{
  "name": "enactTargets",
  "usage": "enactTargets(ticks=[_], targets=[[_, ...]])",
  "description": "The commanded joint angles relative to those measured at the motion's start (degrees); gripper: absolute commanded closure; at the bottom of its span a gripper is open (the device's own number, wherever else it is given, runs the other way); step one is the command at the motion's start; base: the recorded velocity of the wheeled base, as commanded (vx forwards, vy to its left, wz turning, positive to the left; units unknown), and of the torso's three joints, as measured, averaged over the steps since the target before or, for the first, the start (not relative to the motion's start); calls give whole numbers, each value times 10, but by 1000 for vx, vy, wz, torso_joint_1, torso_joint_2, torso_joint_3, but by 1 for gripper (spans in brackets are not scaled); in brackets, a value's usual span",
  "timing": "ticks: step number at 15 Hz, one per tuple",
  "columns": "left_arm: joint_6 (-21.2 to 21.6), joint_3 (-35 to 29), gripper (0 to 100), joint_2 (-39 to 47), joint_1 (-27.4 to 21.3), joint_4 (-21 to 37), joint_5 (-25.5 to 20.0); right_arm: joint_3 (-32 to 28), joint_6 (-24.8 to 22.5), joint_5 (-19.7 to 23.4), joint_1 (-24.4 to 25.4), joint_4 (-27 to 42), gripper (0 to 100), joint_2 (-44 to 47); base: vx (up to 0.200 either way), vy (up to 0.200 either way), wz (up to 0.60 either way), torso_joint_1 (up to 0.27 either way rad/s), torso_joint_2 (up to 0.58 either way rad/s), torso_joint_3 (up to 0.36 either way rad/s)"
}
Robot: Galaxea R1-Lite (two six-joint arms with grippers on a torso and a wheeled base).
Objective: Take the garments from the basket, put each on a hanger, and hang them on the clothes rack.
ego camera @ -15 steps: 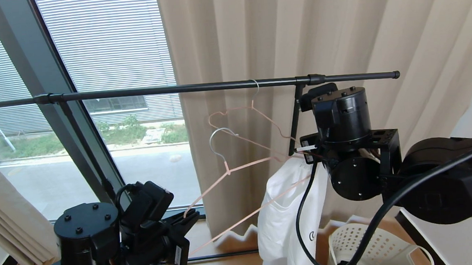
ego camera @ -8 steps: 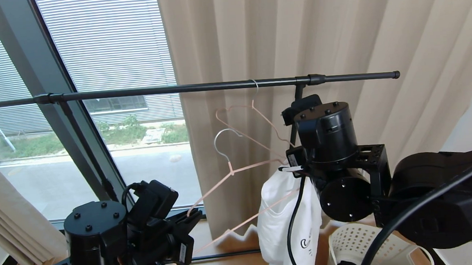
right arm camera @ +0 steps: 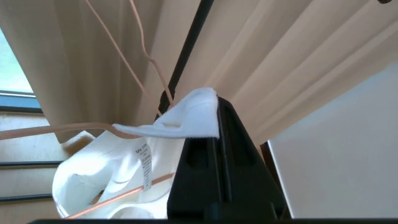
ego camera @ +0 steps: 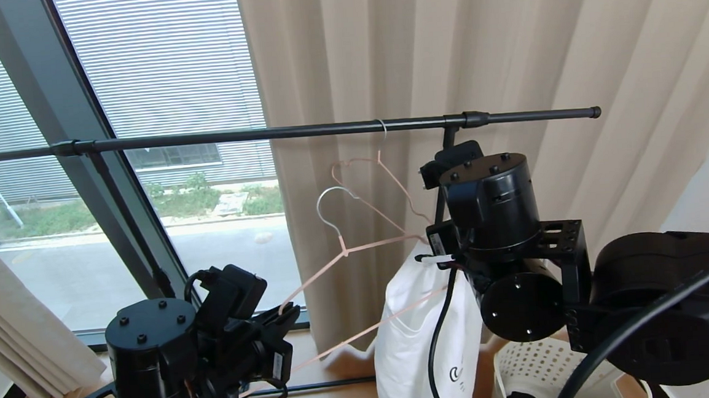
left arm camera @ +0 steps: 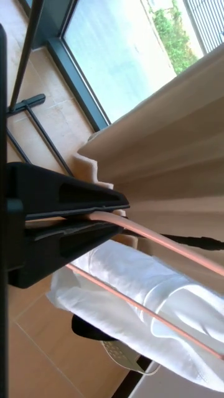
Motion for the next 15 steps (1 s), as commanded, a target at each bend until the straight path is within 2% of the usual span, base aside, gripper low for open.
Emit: enactTargets(ticks=[1,7,9,13,15], targets=[[0,0,100,2,1,0,1,0,0,-2,7,0,100,-10,0,0,0,0,0,0],[0,-2,100,8,-8,-1,12,1,24,-11,79,-1,100,2,0,0,0,0,0,0],[-1,-2,100,8,-13,-1,12,-2,30,-11,88,-2,100,9,0,0,0,0,0,0],[0,3,100,8,-24,-11,11,-2,24,-11,94,-77,100,23,0,0,0,0,0,0],[0,10,100,8,-28,-20,9,-8,23,-9,91,-84,100,24,0,0,0,0,0,0]])
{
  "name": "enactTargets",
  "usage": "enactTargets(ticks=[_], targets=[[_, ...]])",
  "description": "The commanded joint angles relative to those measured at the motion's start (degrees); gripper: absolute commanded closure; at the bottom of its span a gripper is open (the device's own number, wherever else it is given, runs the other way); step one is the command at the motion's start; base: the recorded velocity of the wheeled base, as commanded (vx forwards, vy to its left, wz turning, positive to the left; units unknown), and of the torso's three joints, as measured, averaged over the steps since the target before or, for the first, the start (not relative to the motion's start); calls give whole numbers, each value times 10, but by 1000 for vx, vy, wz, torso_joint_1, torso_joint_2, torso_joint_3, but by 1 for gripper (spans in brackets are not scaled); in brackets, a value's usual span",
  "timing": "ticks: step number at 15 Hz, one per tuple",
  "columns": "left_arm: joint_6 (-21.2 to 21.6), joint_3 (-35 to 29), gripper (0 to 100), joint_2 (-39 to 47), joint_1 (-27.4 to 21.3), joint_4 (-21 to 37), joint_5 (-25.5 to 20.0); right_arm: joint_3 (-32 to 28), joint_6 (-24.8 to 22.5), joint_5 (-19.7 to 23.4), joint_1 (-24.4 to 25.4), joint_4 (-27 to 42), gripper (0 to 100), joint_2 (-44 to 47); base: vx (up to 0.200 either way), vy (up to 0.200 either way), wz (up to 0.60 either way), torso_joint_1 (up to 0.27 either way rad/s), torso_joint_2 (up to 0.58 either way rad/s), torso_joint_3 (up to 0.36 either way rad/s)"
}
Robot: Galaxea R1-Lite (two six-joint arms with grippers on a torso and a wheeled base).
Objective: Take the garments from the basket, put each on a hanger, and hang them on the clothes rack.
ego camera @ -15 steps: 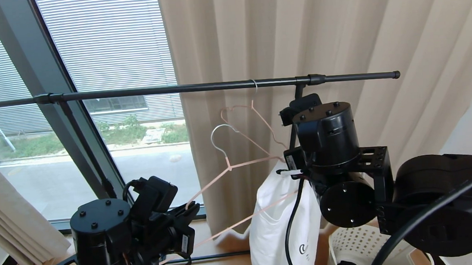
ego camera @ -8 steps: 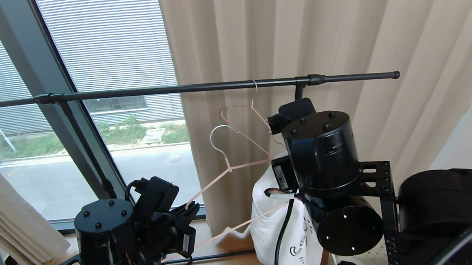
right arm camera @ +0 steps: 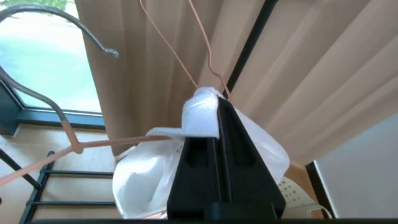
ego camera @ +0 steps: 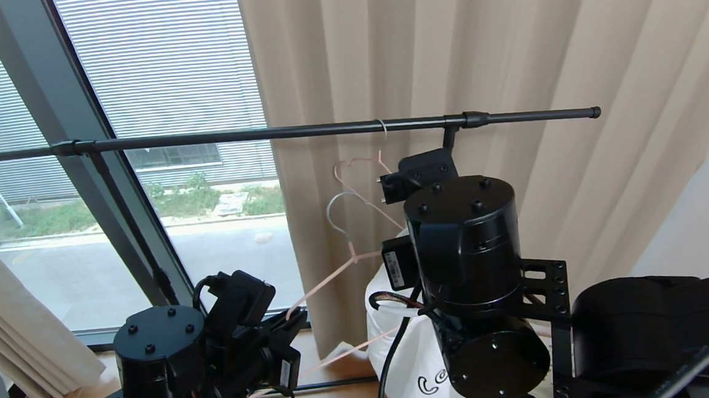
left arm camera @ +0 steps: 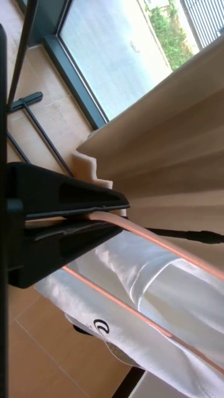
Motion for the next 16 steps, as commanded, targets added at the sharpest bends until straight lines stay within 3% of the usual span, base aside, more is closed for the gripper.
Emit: enactTargets(ticks=[1,5,8,12,16], targets=[[1,7,100,0,-4,-7,-1,-8,1,1,-5,-1,100,2,0,0,0,0,0,0],[12,12,100,-17,23,-11,7,-21,-6,1,-86,-12,100,-2,0,0,0,0,0,0],[38,12,100,-27,58,-12,16,-23,-12,1,-107,-12,100,-5,0,0,0,0,0,0],[50,4,100,-42,73,-11,35,-16,-13,1,-99,-11,100,0,0,0,0,0,0,0],[48,-6,100,-19,48,-12,50,-7,-9,2,-30,-13,100,17,0,0,0,0,0,0]])
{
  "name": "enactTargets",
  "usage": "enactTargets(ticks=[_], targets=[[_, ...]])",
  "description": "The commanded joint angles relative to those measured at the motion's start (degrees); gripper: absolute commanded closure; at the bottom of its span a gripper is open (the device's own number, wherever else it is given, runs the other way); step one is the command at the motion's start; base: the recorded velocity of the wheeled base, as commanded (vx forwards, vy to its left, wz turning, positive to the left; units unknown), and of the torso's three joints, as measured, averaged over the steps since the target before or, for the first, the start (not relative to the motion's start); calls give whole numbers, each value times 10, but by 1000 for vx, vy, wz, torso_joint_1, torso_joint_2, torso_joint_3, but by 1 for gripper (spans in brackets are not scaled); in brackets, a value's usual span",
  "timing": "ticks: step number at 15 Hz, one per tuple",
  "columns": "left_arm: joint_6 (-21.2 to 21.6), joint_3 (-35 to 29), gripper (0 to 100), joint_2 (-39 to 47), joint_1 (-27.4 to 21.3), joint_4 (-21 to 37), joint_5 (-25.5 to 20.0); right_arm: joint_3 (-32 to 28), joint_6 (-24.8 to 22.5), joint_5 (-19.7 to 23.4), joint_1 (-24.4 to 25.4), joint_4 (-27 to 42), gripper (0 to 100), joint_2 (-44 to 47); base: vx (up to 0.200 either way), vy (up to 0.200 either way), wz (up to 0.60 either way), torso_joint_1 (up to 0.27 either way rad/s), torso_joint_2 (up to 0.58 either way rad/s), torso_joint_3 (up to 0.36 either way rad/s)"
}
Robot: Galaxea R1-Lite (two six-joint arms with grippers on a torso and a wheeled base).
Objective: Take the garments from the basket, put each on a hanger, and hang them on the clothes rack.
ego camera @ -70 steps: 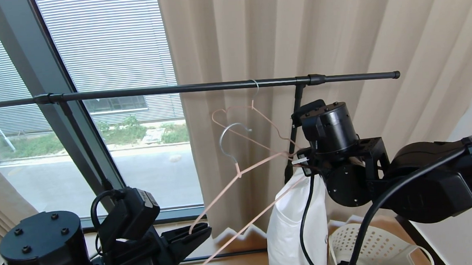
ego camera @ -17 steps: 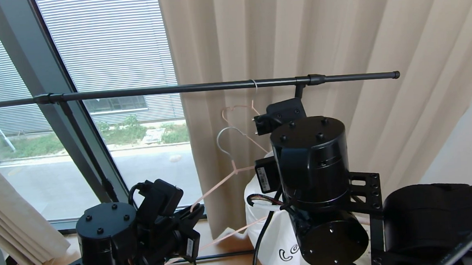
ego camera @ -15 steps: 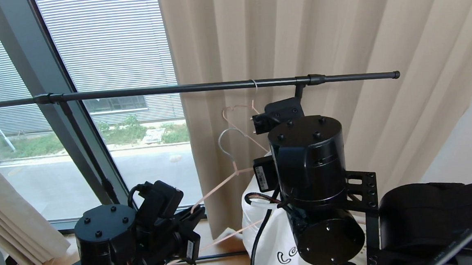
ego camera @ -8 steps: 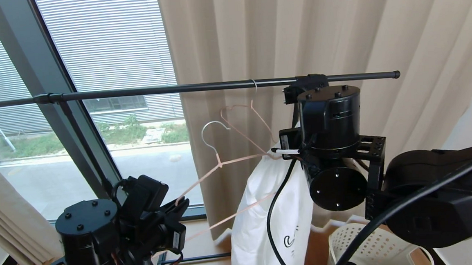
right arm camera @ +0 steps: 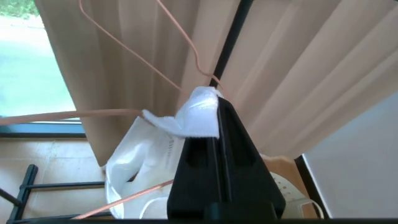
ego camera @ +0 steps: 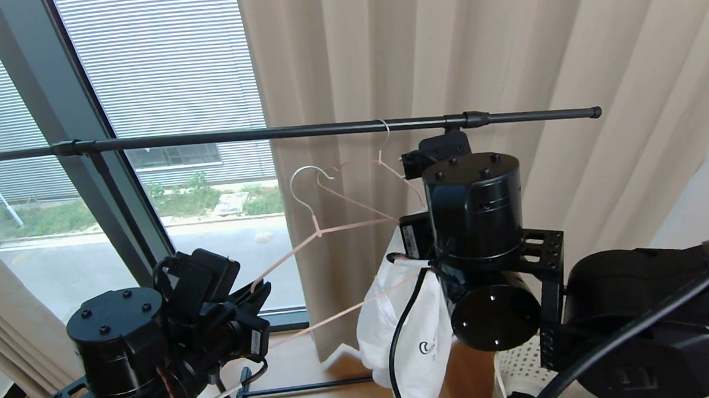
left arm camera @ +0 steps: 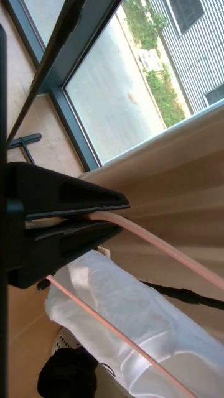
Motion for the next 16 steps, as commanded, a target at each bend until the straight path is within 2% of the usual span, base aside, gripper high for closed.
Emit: enactTargets(ticks=[1,5,7,16], targets=[[-1,-1,100,13,-12,0,0,2,1,1,31,-1,100,11,0,0,0,0,0,0],[-2,-1,100,24,-28,-2,5,-4,16,2,55,-3,100,21,0,0,0,0,0,0],[-3,1,100,27,-35,-2,7,-3,16,1,59,-33,100,22,0,0,0,0,0,0],[-6,5,100,28,-49,-2,6,-6,16,2,91,-77,100,32,0,0,0,0,0,0]])
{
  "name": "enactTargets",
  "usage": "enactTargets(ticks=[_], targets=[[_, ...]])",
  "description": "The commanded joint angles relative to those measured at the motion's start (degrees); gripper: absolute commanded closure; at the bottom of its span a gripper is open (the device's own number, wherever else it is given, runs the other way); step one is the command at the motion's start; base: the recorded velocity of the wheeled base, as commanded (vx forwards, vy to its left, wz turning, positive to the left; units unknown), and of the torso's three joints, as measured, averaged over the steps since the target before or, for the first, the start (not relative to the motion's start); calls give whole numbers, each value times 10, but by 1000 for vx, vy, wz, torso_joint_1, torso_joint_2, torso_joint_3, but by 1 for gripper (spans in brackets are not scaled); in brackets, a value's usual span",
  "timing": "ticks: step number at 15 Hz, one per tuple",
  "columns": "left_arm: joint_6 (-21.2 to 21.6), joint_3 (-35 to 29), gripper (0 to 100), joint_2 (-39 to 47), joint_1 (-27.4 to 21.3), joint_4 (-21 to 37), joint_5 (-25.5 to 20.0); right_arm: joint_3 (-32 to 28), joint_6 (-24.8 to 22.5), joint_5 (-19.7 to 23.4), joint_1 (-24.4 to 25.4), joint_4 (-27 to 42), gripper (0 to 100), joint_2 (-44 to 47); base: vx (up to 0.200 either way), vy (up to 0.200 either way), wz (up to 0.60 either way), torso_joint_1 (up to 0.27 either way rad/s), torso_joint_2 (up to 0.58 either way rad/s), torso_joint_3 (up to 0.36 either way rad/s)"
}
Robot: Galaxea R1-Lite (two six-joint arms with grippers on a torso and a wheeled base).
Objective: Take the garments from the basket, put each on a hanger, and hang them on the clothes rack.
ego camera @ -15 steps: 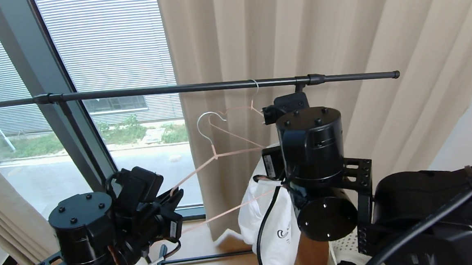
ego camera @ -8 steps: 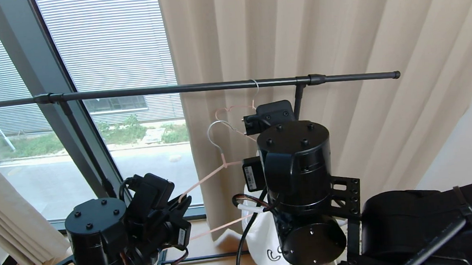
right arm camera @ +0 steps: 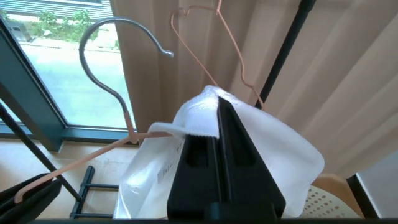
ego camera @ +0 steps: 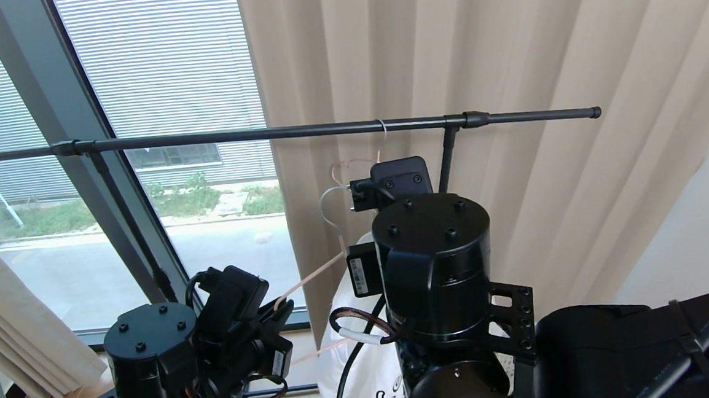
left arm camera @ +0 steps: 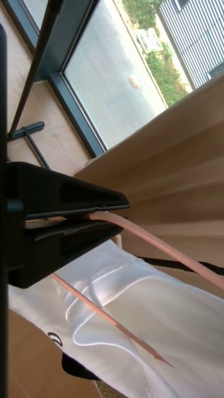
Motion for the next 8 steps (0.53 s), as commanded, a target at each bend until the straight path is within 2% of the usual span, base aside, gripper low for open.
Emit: enactTargets(ticks=[1,8], targets=[[0,0,100,1,0,0,0,0,-1,0,10,-8,100,1,0,0,0,0,0,0],[0,2,100,10,-2,-23,-1,1,1,5,40,-43,100,9,0,0,0,0,0,0]])
